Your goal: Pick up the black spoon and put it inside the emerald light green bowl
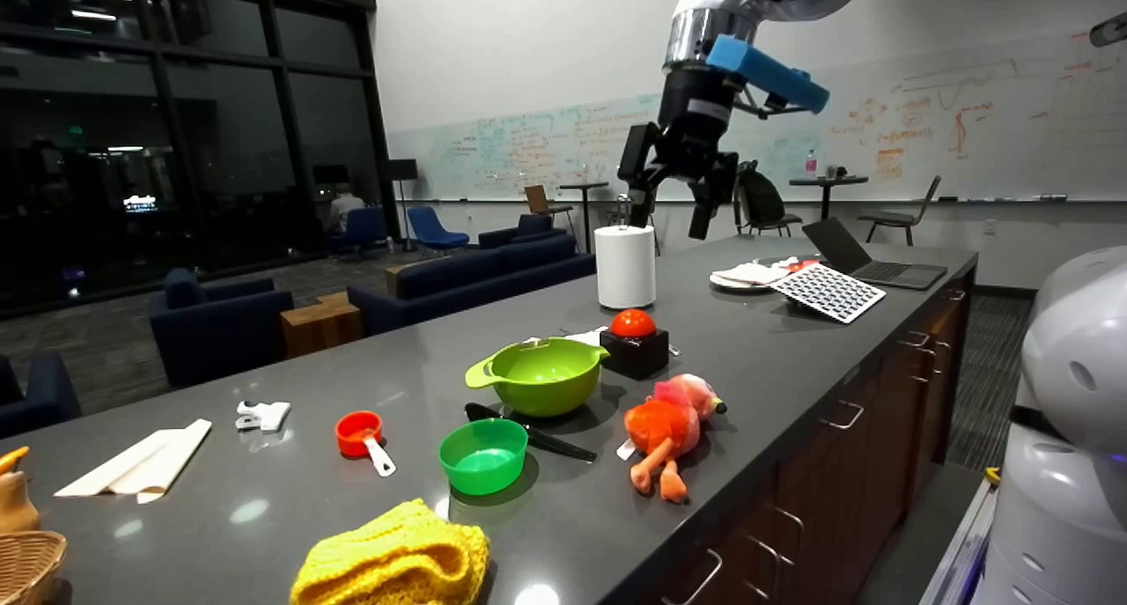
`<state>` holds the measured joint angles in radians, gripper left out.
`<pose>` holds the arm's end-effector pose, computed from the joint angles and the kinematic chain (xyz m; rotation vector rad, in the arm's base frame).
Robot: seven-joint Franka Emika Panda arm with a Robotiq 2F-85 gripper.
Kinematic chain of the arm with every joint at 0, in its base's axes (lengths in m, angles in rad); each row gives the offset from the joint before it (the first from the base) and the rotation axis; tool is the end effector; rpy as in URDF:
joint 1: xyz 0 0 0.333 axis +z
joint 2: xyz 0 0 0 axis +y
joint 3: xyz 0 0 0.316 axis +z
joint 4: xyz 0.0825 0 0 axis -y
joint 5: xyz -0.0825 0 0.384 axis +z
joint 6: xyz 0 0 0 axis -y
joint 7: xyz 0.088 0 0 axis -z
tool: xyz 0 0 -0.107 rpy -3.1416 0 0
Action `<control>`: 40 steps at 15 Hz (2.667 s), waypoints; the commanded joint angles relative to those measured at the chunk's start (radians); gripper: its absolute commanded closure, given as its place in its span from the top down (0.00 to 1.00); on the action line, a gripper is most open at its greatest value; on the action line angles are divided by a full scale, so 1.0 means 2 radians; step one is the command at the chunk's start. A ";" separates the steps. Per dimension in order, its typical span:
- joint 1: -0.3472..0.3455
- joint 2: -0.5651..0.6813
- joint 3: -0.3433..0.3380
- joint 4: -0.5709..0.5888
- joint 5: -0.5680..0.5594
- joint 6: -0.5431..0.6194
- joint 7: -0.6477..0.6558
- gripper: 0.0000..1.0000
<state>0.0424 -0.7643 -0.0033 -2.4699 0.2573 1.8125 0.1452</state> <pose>0.3307 0.0338 0.5541 -2.8669 0.2209 -0.1189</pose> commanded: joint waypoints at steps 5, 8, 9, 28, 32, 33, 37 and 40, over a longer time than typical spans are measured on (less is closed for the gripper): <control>0.011 0.048 -0.002 0.032 -0.010 -0.068 -0.066 1.00; 0.020 0.099 0.002 0.054 -0.017 -0.088 -0.116 1.00; 0.024 0.123 0.004 0.066 -0.022 -0.085 -0.134 1.00; 0.036 0.347 0.046 0.187 -0.079 0.049 -0.166 1.00; 0.041 0.355 0.053 0.153 -0.073 0.113 -0.152 1.00; 0.041 0.359 0.054 0.146 -0.064 0.124 -0.155 1.00; 0.037 0.378 0.054 0.121 -0.036 0.155 -0.159 1.00; 0.035 0.399 0.054 0.117 -0.023 0.167 -0.171 1.00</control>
<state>0.1194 0.0095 0.1039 -2.2248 0.1839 2.1155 -0.1708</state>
